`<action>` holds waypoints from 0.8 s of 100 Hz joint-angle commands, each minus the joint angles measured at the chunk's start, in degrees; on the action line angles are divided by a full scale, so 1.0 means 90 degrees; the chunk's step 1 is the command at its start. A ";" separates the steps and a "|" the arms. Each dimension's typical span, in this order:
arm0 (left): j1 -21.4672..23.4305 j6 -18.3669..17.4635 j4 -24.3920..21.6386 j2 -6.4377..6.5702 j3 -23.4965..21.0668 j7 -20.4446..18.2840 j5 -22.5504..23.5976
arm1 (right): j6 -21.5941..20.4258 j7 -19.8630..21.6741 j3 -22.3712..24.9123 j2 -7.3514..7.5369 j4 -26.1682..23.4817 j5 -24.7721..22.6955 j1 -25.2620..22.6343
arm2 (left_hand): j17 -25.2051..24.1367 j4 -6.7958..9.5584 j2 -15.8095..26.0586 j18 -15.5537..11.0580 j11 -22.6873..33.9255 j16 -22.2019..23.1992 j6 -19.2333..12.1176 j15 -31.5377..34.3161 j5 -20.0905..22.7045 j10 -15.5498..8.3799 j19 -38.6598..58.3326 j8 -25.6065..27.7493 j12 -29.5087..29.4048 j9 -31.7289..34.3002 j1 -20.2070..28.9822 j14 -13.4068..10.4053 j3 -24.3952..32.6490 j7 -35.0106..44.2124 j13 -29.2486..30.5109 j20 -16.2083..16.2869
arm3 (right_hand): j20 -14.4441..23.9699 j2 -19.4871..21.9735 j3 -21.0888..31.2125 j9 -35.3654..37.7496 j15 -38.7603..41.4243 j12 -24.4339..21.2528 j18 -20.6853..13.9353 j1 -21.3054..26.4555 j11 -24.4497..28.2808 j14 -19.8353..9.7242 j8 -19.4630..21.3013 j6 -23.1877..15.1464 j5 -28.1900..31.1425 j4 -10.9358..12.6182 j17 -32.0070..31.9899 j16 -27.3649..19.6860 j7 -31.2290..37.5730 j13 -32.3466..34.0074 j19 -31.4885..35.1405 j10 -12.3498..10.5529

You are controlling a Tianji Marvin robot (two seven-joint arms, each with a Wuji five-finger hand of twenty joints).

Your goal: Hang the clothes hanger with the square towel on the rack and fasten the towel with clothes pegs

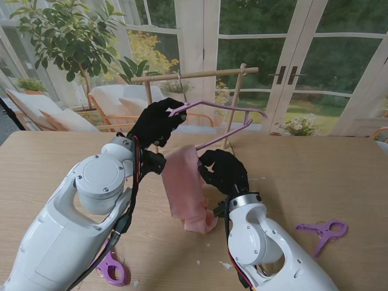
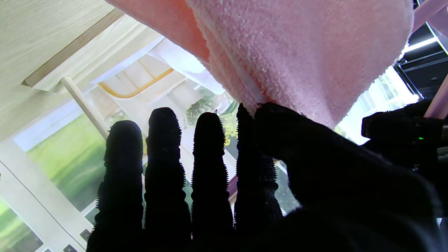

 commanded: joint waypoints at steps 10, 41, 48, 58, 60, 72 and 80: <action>0.0036 0.0011 -0.0003 -0.0014 -0.0020 -0.0078 0.0137 | 0.0029 -0.0366 -0.0064 -0.0109 -0.0075 -0.0319 -0.0104 | 0.0106 0.0328 0.0728 -0.0485 0.0253 -0.0067 -0.0102 0.0603 0.0694 -0.0117 0.1979 0.0917 0.0048 0.0043 0.0537 0.0087 0.0102 0.1677 0.0471 0.0319 | 0.3279 0.0234 0.0391 -0.0097 0.0408 0.0256 -0.0034 0.0067 0.0564 -0.0169 0.1004 0.0223 -0.0282 0.0252 0.0159 0.0204 0.0870 0.0121 0.0371 -0.0022; 0.0096 0.0005 0.0125 0.0000 -0.0032 -0.0099 0.0215 | 0.0394 -0.0818 -0.0147 -0.0113 -0.0285 -0.1074 -0.0083 | 0.0103 0.0321 0.0729 -0.0470 0.0251 -0.0067 -0.0090 0.0603 0.0694 -0.0106 0.1979 0.0915 0.0047 0.0045 0.0542 0.0087 0.0106 0.1677 0.0471 0.0320 | 0.3308 0.0387 0.0200 0.0080 0.0893 0.0225 -0.0155 0.0098 0.1030 -0.0206 0.0908 0.0496 -0.0351 0.0172 0.0417 0.0345 0.1040 0.0462 0.0787 0.0230; 0.0105 -0.0010 0.0151 0.0005 -0.0019 -0.0112 0.0232 | 0.0442 -0.0783 -0.0163 -0.0113 -0.0364 -0.1086 -0.0039 | 0.0104 0.0321 0.0731 -0.0471 0.0252 -0.0067 -0.0095 0.0603 0.0692 -0.0107 0.1979 0.0915 0.0047 0.0053 0.0545 0.0087 0.0109 0.1677 0.0471 0.0321 | 0.3315 0.0482 0.0117 0.0044 0.0940 0.0235 -0.0182 0.0135 0.1075 -0.0218 0.0924 0.0561 -0.0396 0.0154 0.0439 0.0358 0.1076 0.0455 0.0859 0.0285; 0.0118 -0.0046 0.0210 0.0012 0.0018 -0.0132 0.0266 | 0.0506 -0.0765 -0.0203 -0.0118 -0.0457 -0.1124 0.0024 | 0.0105 0.0318 0.0731 -0.0474 0.0250 -0.0067 -0.0098 0.0603 0.0690 -0.0115 0.1979 0.0918 0.0048 0.0049 0.0541 0.0087 0.0106 0.1679 0.0471 0.0320 | 0.3329 0.0608 -0.0038 0.0004 0.1019 0.0262 -0.0226 0.0225 0.1139 -0.0211 0.0988 0.0636 -0.0450 0.0144 0.0477 0.0384 0.1107 0.0461 0.0974 0.0363; 0.0119 -0.0052 0.0226 0.0013 0.0027 -0.0135 0.0270 | 0.0520 -0.0765 -0.0213 -0.0119 -0.0475 -0.1138 0.0037 | 0.0105 0.0318 0.0729 -0.0475 0.0251 -0.0067 -0.0094 0.0603 0.0694 -0.0114 0.1979 0.0918 0.0048 0.0052 0.0543 0.0087 0.0107 0.1681 0.0471 0.0320 | 0.3331 0.0628 -0.0060 0.0003 0.1031 0.0270 -0.0228 0.0237 0.1151 -0.0201 0.1016 0.0670 -0.0467 0.0148 0.0487 0.0388 0.1120 0.0460 0.0996 0.0383; 0.0131 -0.0089 0.0319 0.0018 0.0067 -0.0158 0.0286 | 0.0618 -0.0797 -0.0260 -0.0128 -0.0544 -0.1233 0.0112 | 0.0105 0.0317 0.0730 -0.0477 0.0251 -0.0067 -0.0097 0.0603 0.0690 -0.0110 0.1979 0.0919 0.0050 0.0052 0.0541 0.0087 0.0106 0.1683 0.0471 0.0319 | 0.3340 0.0813 -0.0220 -0.0099 0.1096 0.0359 -0.0274 0.0303 0.1212 -0.0207 0.1258 0.0747 -0.0612 0.0163 0.0524 0.0423 0.1169 0.0428 0.1095 0.0439; 0.0150 -0.0110 0.0360 0.0020 0.0077 -0.0170 0.0269 | 0.0688 -0.0835 -0.0266 -0.0145 -0.0567 -0.1241 0.0163 | 0.0104 0.0317 0.0717 -0.0473 0.0251 -0.0067 -0.0095 0.0603 0.0692 -0.0111 0.1979 0.0918 0.0052 0.0049 0.0545 0.0087 0.0107 0.1684 0.0471 0.0319 | 0.3357 0.0891 -0.0320 -0.0142 0.1129 0.0409 -0.0298 0.0349 0.1242 -0.0206 0.1371 0.0767 -0.0673 0.0158 0.0547 0.0444 0.1181 0.0411 0.1166 0.0455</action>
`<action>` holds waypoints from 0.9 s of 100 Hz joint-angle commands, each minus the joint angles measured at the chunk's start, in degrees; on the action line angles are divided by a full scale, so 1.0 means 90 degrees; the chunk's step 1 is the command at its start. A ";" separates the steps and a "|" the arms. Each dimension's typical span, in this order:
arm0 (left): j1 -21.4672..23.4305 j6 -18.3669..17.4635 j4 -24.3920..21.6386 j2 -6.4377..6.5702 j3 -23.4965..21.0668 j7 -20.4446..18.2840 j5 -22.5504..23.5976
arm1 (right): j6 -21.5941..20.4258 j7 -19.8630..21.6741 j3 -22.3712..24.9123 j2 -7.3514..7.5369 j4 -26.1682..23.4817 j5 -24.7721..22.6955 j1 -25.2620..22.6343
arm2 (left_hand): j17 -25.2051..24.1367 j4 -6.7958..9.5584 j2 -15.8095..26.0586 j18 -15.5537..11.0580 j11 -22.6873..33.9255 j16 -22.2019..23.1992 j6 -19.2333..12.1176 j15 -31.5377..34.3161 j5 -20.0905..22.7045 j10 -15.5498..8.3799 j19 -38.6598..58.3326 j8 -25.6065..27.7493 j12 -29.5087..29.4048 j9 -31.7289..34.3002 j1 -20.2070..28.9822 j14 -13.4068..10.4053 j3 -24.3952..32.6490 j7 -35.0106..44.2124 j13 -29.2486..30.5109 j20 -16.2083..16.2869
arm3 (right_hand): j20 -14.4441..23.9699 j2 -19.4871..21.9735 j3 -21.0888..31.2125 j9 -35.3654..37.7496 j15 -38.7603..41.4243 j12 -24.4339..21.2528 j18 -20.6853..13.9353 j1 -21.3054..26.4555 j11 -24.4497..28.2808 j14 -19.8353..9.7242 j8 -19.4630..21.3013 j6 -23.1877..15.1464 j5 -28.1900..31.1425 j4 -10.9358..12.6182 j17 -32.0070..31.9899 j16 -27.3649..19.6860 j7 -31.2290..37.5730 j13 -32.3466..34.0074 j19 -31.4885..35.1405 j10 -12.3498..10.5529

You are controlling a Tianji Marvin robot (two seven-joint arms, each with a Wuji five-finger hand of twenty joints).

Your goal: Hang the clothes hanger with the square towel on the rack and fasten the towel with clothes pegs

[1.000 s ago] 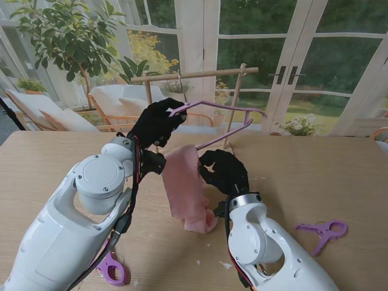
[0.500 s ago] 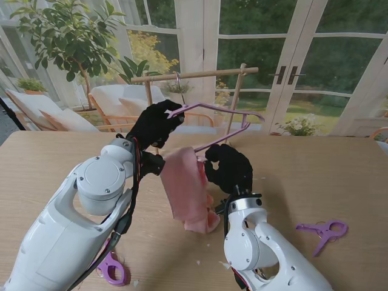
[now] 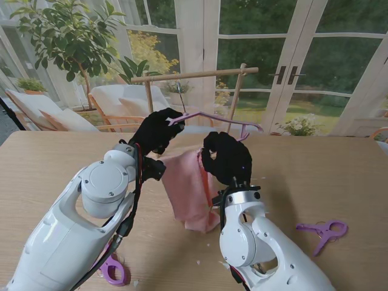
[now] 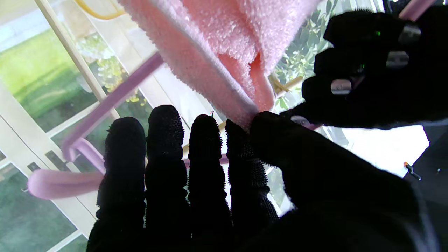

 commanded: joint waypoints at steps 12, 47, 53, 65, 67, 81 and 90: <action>0.0115 -0.0119 0.0055 0.0004 -0.0005 -0.0135 -0.0044 | 0.0198 -0.0033 0.0051 -0.0118 -0.0137 0.0029 0.0095 | 0.0104 0.0318 0.0735 -0.0472 0.0254 -0.0067 -0.0101 0.0602 0.0700 -0.0122 0.1979 0.0920 0.0056 0.0045 0.0536 0.0087 0.0106 0.1690 0.0471 0.0316 | 0.3368 0.0413 -0.0138 -0.0196 0.0168 0.0148 -0.0181 0.0296 0.0205 -0.0147 0.0352 -0.0052 -0.0165 0.0166 0.0045 0.0101 0.0438 0.0003 0.0290 0.0113; 0.0257 -0.0259 0.0036 0.0002 -0.0068 -0.0094 -0.0163 | 0.0497 -0.0201 0.0246 -0.0229 -0.0236 0.0330 0.0169 | 0.0102 0.0317 0.0723 -0.0462 0.0255 -0.0067 -0.0104 0.0602 0.0702 -0.0120 0.1979 0.0917 0.0060 0.0049 0.0534 0.0087 0.0114 0.1687 0.0471 0.0323 | 0.3411 0.0680 -0.0593 -0.0359 0.0270 0.0239 -0.0219 0.0579 0.0276 -0.0121 0.0449 0.0089 -0.0285 0.0116 -0.0114 0.0185 0.0402 -0.0160 0.0360 0.0240; 0.0229 -0.0231 0.0066 -0.0016 -0.0041 -0.0070 -0.0210 | 0.0476 -0.0149 0.0189 -0.0211 -0.0252 0.0268 0.0196 | 0.0102 0.0315 0.0728 -0.0460 0.0254 -0.0067 -0.0100 0.0602 0.0694 -0.0114 0.1979 0.0917 0.0060 0.0046 0.0533 0.0087 0.0113 0.1685 0.0471 0.0323 | 0.3419 0.0659 -0.0619 -0.0317 0.0282 0.0232 -0.0209 0.0588 0.0277 -0.0112 0.0439 0.0072 -0.0250 0.0121 -0.0066 0.0188 0.0398 -0.0113 0.0378 0.0239; 0.0190 -0.0198 0.0121 -0.0058 0.0025 0.0004 -0.0317 | 0.0442 -0.0036 0.0031 -0.0188 -0.0267 0.0184 0.0293 | 0.0100 0.0312 0.0731 -0.0452 0.0254 -0.0067 -0.0098 0.0602 0.0701 -0.0109 0.1979 0.0921 0.0062 0.0048 0.0538 0.0087 0.0110 0.1690 0.0471 0.0322 | 0.3417 0.0700 -0.0634 -0.0320 0.0258 0.0223 -0.0190 0.0571 0.0255 -0.0139 0.0445 0.0052 -0.0266 0.0114 -0.0039 0.0178 0.0382 -0.0103 0.0373 0.0221; 0.0186 -0.0195 0.0128 -0.0062 0.0034 0.0012 -0.0327 | 0.0428 -0.0023 0.0011 -0.0185 -0.0268 0.0178 0.0304 | 0.0100 0.0311 0.0739 -0.0449 0.0254 -0.0067 -0.0098 0.0602 0.0702 -0.0109 0.1979 0.0920 0.0062 0.0048 0.0537 0.0087 0.0110 0.1690 0.0471 0.0322 | 0.3416 0.0703 -0.0640 -0.0318 0.0255 0.0228 -0.0193 0.0576 0.0260 -0.0144 0.0454 0.0052 -0.0273 0.0112 -0.0040 0.0178 0.0384 -0.0104 0.0370 0.0217; 0.0143 -0.0163 0.0153 -0.0101 0.0081 0.0077 -0.0445 | 0.0321 0.0036 -0.0106 -0.0161 -0.0252 0.0103 0.0349 | 0.0099 0.0307 0.0741 -0.0438 0.0253 -0.0067 -0.0092 0.0602 0.0694 -0.0104 0.1979 0.0918 0.0064 0.0040 0.0543 0.0087 0.0102 0.1684 0.0471 0.0321 | 0.3415 0.0706 -0.0662 -0.0295 0.0251 0.0234 -0.0200 0.0592 0.0259 -0.0145 0.0468 0.0047 -0.0258 0.0102 -0.0019 0.0176 0.0381 -0.0077 0.0369 0.0221; 0.0150 -0.0168 0.0109 -0.0118 0.0075 0.0118 -0.0541 | 0.0371 0.0074 -0.0101 -0.0145 -0.0224 0.0034 0.0361 | 0.0099 0.0304 0.0747 -0.0435 0.0254 -0.0067 -0.0099 0.0602 0.0692 -0.0111 0.1979 0.0923 0.0066 0.0034 0.0551 0.0087 0.0094 0.1690 0.0471 0.0318 | 0.3408 0.0699 -0.0654 -0.0287 0.0241 0.0235 -0.0205 0.0588 0.0250 -0.0145 0.0471 0.0029 -0.0241 0.0100 0.0024 0.0172 0.0371 -0.0050 0.0364 0.0215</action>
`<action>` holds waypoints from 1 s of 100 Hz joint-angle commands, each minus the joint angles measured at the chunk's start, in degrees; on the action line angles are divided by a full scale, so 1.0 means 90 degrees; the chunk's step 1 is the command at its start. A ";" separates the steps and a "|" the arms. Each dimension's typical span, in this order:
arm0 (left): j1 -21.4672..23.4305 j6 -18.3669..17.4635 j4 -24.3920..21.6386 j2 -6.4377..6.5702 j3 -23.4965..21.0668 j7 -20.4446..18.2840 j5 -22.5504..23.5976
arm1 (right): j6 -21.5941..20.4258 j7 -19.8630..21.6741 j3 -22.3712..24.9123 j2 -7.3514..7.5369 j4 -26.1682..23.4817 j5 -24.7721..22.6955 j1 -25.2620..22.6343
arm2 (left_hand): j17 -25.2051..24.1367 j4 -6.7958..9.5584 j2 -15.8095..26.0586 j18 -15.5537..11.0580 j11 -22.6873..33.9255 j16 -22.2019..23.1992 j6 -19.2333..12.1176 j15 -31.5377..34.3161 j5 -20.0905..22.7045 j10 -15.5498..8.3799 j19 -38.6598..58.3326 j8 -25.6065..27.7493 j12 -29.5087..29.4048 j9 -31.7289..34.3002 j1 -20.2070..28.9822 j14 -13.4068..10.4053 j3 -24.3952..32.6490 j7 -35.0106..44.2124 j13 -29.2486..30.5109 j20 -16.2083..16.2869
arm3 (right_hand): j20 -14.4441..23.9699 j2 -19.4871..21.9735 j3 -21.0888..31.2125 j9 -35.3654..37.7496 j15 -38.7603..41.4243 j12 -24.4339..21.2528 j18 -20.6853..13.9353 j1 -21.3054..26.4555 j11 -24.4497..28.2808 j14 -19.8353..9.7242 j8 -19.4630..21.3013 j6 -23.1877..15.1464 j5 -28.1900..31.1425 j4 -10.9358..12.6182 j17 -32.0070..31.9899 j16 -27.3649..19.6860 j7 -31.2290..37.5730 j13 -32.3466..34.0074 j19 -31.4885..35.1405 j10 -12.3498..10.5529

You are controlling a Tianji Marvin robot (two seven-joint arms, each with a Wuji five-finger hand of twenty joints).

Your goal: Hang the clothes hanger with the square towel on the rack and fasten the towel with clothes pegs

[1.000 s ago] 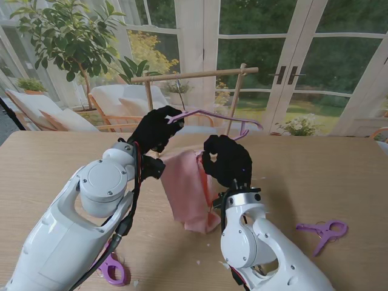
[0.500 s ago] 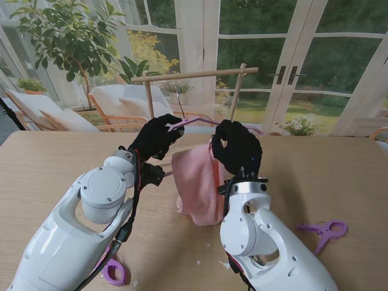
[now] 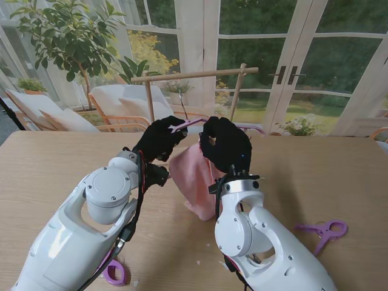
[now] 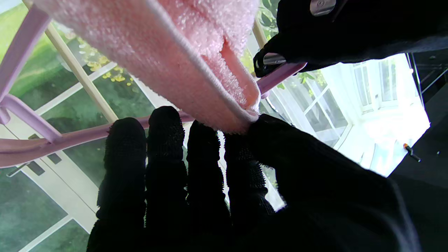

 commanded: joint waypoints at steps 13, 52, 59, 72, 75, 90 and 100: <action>0.0043 -0.0052 -0.0165 -0.0076 -0.0056 0.0023 -0.0186 | 0.0259 0.0345 0.0097 0.0018 -0.0065 -0.0076 -0.0040 | 0.0098 0.0302 0.0745 -0.0431 0.0254 -0.0066 -0.0102 0.0601 0.0695 -0.0117 0.1979 0.0922 0.0065 0.0042 0.0553 0.0087 0.0087 0.1691 0.0470 0.0310 | 0.3425 0.0368 -0.0098 -0.0142 0.0117 0.0070 -0.0215 0.0290 0.0134 -0.0126 0.0251 -0.0152 -0.0083 0.0092 -0.0065 0.0094 0.0212 -0.0127 0.0204 0.0099; 0.0124 -0.0097 -0.0310 -0.0085 -0.0162 0.0061 -0.0458 | 0.0894 0.0616 0.0156 0.0089 0.0166 -0.0448 0.0102 | 0.0094 0.0304 0.0751 -0.0405 0.0259 -0.0064 -0.0087 0.0599 0.0700 -0.0098 0.1979 0.0924 0.0073 0.0044 0.0567 0.0106 0.0071 0.1689 0.0469 0.0327 | 0.3483 0.0429 -0.0329 -0.0017 0.0336 0.0167 -0.0285 0.0348 0.0265 -0.0193 0.0125 -0.0191 0.0008 0.0021 0.0039 0.0220 0.0064 -0.0008 0.0321 0.0233; 0.0139 -0.0123 -0.0298 -0.0078 -0.0176 0.0033 -0.0507 | 0.0979 0.0503 0.0216 0.0055 0.0184 -0.0428 0.0126 | 0.0093 0.0310 0.0754 -0.0400 0.0259 -0.0062 -0.0086 0.0599 0.0711 -0.0090 0.1979 0.0920 0.0073 0.0048 0.0570 0.0110 0.0074 0.1684 0.0469 0.0330 | 0.3509 0.0447 -0.0375 0.0015 0.0413 0.0185 -0.0302 0.0367 0.0312 -0.0192 0.0094 -0.0198 0.0034 -0.0032 0.0072 0.0257 0.0045 0.0024 0.0390 0.0267; 0.0174 -0.0208 -0.0288 -0.0057 -0.0216 -0.0024 -0.0559 | 0.1158 0.0224 0.0346 -0.0039 0.0231 -0.0304 0.0169 | 0.0091 0.0312 0.0752 -0.0390 0.0258 -0.0058 -0.0086 0.0601 0.0717 -0.0089 0.1979 0.0923 0.0074 0.0045 0.0567 0.0118 0.0069 0.1685 0.0469 0.0336 | 0.3566 0.0439 -0.0434 0.0050 0.0546 0.0224 -0.0351 0.0386 0.0411 -0.0205 0.0062 -0.0201 0.0047 -0.0070 0.0118 0.0317 0.0034 0.0061 0.0533 0.0312; 0.0183 -0.0221 -0.0293 -0.0054 -0.0235 -0.0026 -0.0569 | 0.1191 0.0179 0.0387 -0.0054 0.0231 -0.0278 0.0164 | 0.0092 0.0312 0.0748 -0.0390 0.0259 -0.0057 -0.0086 0.0602 0.0712 -0.0093 0.1979 0.0922 0.0075 0.0043 0.0566 0.0116 0.0067 0.1682 0.0469 0.0338 | 0.3574 0.0431 -0.0435 0.0062 0.0569 0.0229 -0.0359 0.0381 0.0425 -0.0207 0.0056 -0.0205 0.0056 -0.0073 0.0129 0.0326 0.0036 0.0076 0.0557 0.0314; 0.0224 -0.0263 -0.0354 -0.0046 -0.0332 -0.0032 -0.0672 | 0.1311 0.0084 0.0566 -0.0082 0.0262 -0.0213 0.0117 | 0.0089 0.0317 0.0755 -0.0381 0.0270 -0.0051 -0.0081 0.0617 0.0708 -0.0089 0.1979 0.0927 0.0082 0.0059 0.0567 0.0116 0.0067 0.1679 0.0471 0.0353 | 0.3611 0.0296 -0.0336 0.0159 0.0689 0.0234 -0.0383 0.0295 0.0504 -0.0200 -0.0100 -0.0219 0.0144 -0.0103 0.0178 0.0364 0.0057 0.0149 0.0690 0.0318; 0.0250 -0.0272 -0.0404 -0.0041 -0.0377 -0.0035 -0.0708 | 0.1363 0.0073 0.0622 -0.0084 0.0342 -0.0199 0.0106 | 0.0088 0.0322 0.0761 -0.0377 0.0287 -0.0049 -0.0075 0.0639 0.0720 -0.0089 0.1979 0.0931 0.0089 0.0085 0.0569 0.0113 0.0068 0.1682 0.0474 0.0370 | 0.3615 0.0201 -0.0290 0.0229 0.0727 0.0231 -0.0392 0.0254 0.0541 -0.0223 -0.0206 -0.0242 0.0199 -0.0121 0.0228 0.0368 0.0058 0.0218 0.0733 0.0306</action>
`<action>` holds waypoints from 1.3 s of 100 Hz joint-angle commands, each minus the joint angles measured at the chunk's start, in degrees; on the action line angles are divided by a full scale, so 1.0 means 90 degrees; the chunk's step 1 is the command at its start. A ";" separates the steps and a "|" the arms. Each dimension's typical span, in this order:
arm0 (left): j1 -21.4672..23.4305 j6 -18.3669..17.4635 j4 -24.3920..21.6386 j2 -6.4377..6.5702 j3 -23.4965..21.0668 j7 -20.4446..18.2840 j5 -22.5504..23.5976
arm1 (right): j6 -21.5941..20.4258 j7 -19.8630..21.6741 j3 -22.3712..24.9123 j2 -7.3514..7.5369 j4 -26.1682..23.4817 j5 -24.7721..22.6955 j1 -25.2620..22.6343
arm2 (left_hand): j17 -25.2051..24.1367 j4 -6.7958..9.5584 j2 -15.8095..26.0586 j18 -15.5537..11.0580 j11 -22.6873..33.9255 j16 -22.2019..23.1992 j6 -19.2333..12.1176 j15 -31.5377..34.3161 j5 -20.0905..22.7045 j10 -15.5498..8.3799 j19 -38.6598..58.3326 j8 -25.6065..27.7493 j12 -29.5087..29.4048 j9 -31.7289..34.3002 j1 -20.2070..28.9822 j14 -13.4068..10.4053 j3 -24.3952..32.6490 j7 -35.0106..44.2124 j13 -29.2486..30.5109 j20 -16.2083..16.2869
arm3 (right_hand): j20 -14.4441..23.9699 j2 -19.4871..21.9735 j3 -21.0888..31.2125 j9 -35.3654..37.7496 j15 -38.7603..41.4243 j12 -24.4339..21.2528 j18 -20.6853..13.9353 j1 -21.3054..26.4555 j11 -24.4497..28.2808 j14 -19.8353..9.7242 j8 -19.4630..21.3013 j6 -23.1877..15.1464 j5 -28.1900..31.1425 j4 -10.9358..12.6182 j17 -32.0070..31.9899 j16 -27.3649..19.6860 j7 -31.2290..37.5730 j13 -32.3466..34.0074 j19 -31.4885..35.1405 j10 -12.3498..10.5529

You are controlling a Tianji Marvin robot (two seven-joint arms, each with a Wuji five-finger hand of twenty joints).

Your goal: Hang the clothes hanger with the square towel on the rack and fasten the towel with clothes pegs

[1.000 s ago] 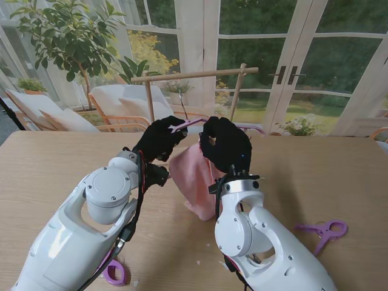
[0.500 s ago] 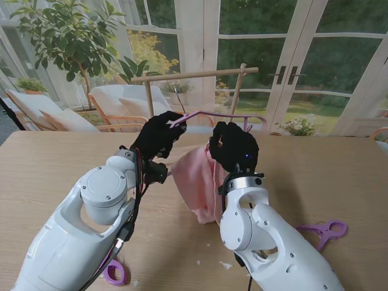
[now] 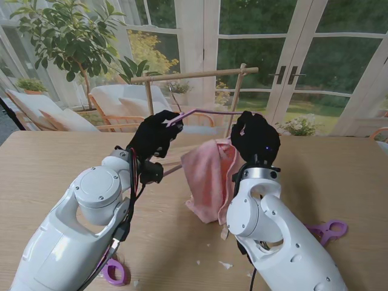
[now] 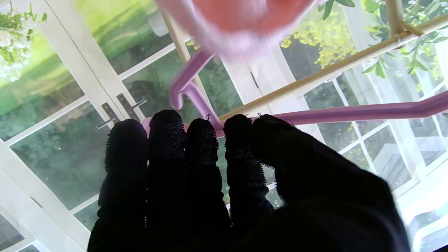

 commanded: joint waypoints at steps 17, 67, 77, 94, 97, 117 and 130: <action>0.0041 0.0000 -0.0180 0.0006 -0.0078 -0.0092 -0.0041 | 0.0052 0.0073 0.0066 -0.0025 0.0178 0.0057 -0.0058 | 0.0088 0.0331 0.0760 -0.0375 0.0291 -0.0060 -0.0101 0.0588 0.0718 -0.0102 0.1979 0.0942 0.0095 0.0090 0.0564 0.0107 0.0068 0.1684 0.0472 0.0391 | 0.3598 -0.0009 0.0246 0.0111 0.0175 0.0025 -0.0233 0.0077 0.0220 -0.0153 -0.0262 -0.0182 0.0113 -0.0140 0.0096 0.0069 0.0193 0.0188 0.0294 0.0083; -0.0003 0.0119 -0.0237 0.0031 -0.0184 -0.0135 0.0136 | -0.0799 0.0639 0.0306 0.0266 -0.0239 -0.0195 -0.0861 | 0.0089 0.0336 0.0756 -0.0377 0.0289 -0.0078 -0.0099 0.0596 0.0726 -0.0102 0.1979 0.0945 0.0102 0.0091 0.0562 0.0111 0.0063 0.1674 0.0471 0.0398 | 0.3392 -0.1065 0.0641 -0.1245 -0.2098 -0.0926 0.0308 -0.2209 -0.2141 -0.0066 -0.1142 -0.0035 -0.0630 0.0301 -0.0921 -0.0725 -0.3523 -0.1128 -0.1380 -0.0534; -0.0003 0.0137 -0.0245 0.0031 -0.0191 -0.0136 0.0144 | -0.0851 0.0790 0.0274 0.0317 -0.0210 -0.0269 -0.0918 | 0.0089 0.0336 0.0759 -0.0377 0.0288 -0.0080 -0.0096 0.0597 0.0728 -0.0102 0.1979 0.0946 0.0103 0.0091 0.0563 0.0111 0.0063 0.1671 0.0470 0.0397 | 0.3442 -0.1263 0.0343 -0.1545 -0.2208 -0.0956 0.0338 -0.2325 -0.2177 -0.0093 -0.1235 0.0141 -0.0814 0.0117 -0.1098 -0.0719 -0.3771 -0.1355 -0.1582 -0.0467; -0.0008 0.0129 -0.0236 0.0035 -0.0182 -0.0155 0.0134 | -0.0642 0.0723 0.0112 0.0290 0.0135 -0.0322 -0.0727 | 0.0090 0.0336 0.0748 -0.0379 0.0288 -0.0083 -0.0092 0.0598 0.0725 -0.0102 0.1979 0.0945 0.0104 0.0091 0.0566 0.0111 0.0062 0.1666 0.0470 0.0398 | 0.3514 -0.1208 0.0203 -0.2230 -0.2265 -0.0950 0.0318 -0.2239 -0.2116 -0.0159 -0.1500 0.0473 -0.1312 0.0141 -0.1275 -0.0707 -0.4294 -0.1741 -0.1778 -0.0295; -0.0012 0.0126 -0.0231 0.0037 -0.0182 -0.0163 0.0131 | -0.0622 0.0680 0.0096 0.0275 0.0206 -0.0302 -0.0683 | 0.0089 0.0336 0.0752 -0.0378 0.0288 -0.0083 -0.0091 0.0599 0.0721 -0.0102 0.1979 0.0945 0.0104 0.0091 0.0564 0.0111 0.0061 0.1665 0.0470 0.0399 | 0.3530 -0.1198 0.0279 -0.2293 -0.2253 -0.0945 0.0312 -0.2254 -0.2081 -0.0156 -0.1531 0.0500 -0.1387 0.0158 -0.1275 -0.0705 -0.4347 -0.1773 -0.1783 -0.0290; -0.0030 0.0110 -0.0209 0.0035 -0.0153 -0.0174 0.0111 | -0.0762 0.0584 0.0073 0.0209 0.0541 0.0033 -0.0471 | 0.0090 0.0339 0.0752 -0.0380 0.0287 -0.0085 -0.0094 0.0600 0.0729 -0.0102 0.1979 0.0950 0.0105 0.0092 0.0564 0.0111 0.0063 0.1668 0.0470 0.0400 | 0.3583 -0.1216 0.0760 -0.1807 -0.2147 -0.0912 0.0340 -0.2184 -0.1930 -0.0116 -0.1486 -0.0414 -0.0922 0.0206 -0.1249 -0.0688 -0.4065 -0.1581 -0.1804 -0.0567; -0.0051 0.0115 -0.0181 0.0029 -0.0113 -0.0169 0.0112 | -0.1032 0.0325 0.0056 0.0131 0.0703 0.0294 -0.0405 | 0.0090 0.0339 0.0752 -0.0381 0.0287 -0.0086 -0.0100 0.0600 0.0726 -0.0102 0.1979 0.0950 0.0105 0.0092 0.0563 0.0111 0.0063 0.1665 0.0470 0.0399 | 0.3597 -0.1071 0.0996 -0.1247 -0.2048 -0.0890 0.0337 -0.1759 -0.1918 -0.0091 -0.1411 -0.1564 0.0009 0.0198 -0.1184 -0.0668 -0.3627 -0.1300 -0.1782 -0.0675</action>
